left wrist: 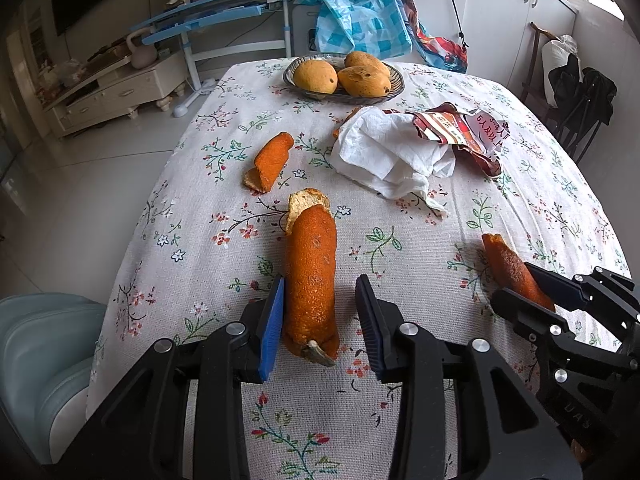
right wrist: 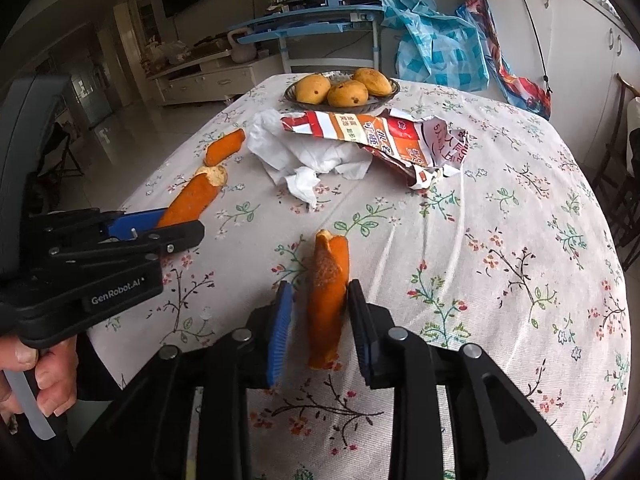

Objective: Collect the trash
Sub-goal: 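Hold both orange pieces raised and turn toward the yellow bucket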

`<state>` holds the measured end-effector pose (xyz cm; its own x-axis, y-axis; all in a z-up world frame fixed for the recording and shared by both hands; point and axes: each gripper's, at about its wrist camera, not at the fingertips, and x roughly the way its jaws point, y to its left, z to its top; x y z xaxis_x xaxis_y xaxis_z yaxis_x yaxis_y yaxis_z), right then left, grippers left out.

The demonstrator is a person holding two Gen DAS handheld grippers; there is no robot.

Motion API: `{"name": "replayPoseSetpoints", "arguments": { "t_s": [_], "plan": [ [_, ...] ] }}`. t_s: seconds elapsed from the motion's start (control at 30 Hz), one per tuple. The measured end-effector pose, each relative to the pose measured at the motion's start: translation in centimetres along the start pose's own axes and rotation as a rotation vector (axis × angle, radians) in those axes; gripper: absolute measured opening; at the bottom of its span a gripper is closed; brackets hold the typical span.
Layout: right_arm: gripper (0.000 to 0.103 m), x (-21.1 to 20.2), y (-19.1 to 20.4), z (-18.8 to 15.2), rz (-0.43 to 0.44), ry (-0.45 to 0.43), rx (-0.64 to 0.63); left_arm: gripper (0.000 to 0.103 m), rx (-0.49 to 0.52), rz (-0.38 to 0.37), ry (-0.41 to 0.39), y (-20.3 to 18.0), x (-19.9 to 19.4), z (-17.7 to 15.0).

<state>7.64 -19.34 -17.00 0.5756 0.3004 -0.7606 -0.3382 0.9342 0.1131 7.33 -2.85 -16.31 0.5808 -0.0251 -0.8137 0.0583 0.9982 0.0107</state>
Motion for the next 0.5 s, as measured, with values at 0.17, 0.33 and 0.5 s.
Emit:
{"name": "replayPoseSetpoints", "arguments": {
  "t_s": [0.17,0.33,0.5],
  "plan": [
    [0.024,-0.02,0.08,0.03,0.004,0.002,-0.004,0.034,0.000,-0.008,0.001,0.11,-0.10,0.00],
    [0.019,-0.12,0.27,0.06,0.013,-0.001,-0.011,0.025,-0.007,-0.023,-0.003,0.47,-0.36,0.07],
    [0.019,-0.21,0.34,0.10,0.016,-0.004,-0.012,0.022,-0.007,-0.030,-0.009,0.57,-0.50,0.12]
  ]
}}
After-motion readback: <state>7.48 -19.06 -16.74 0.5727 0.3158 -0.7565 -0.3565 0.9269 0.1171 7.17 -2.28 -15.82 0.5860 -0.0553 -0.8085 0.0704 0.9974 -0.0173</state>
